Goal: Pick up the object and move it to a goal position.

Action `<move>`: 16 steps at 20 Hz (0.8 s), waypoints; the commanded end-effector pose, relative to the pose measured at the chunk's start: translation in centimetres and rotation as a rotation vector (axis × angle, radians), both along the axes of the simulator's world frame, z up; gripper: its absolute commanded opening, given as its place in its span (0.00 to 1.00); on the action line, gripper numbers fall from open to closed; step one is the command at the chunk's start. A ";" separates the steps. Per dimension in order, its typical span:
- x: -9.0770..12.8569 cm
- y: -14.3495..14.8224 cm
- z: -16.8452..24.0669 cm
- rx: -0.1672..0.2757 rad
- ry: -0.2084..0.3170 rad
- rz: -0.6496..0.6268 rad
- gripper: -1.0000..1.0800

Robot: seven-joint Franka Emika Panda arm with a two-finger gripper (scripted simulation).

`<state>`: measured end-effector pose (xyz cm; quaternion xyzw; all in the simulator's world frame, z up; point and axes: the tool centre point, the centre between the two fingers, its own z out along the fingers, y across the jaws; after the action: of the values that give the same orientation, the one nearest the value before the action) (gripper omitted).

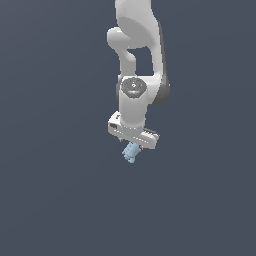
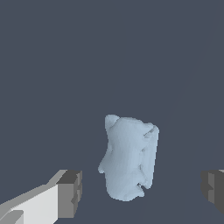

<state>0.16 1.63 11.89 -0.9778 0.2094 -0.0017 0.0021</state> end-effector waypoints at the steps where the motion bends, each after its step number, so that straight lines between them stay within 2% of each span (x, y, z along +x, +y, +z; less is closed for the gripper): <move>1: -0.1 0.0 -0.7 -0.001 0.001 -0.048 0.96; 8: -0.3 0.0 -1.9 -0.003 0.004 -0.124 0.96; 16: -0.4 0.1 -2.3 -0.003 0.005 -0.131 0.96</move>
<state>-0.20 1.69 9.76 -0.9621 0.2728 -0.0001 0.0001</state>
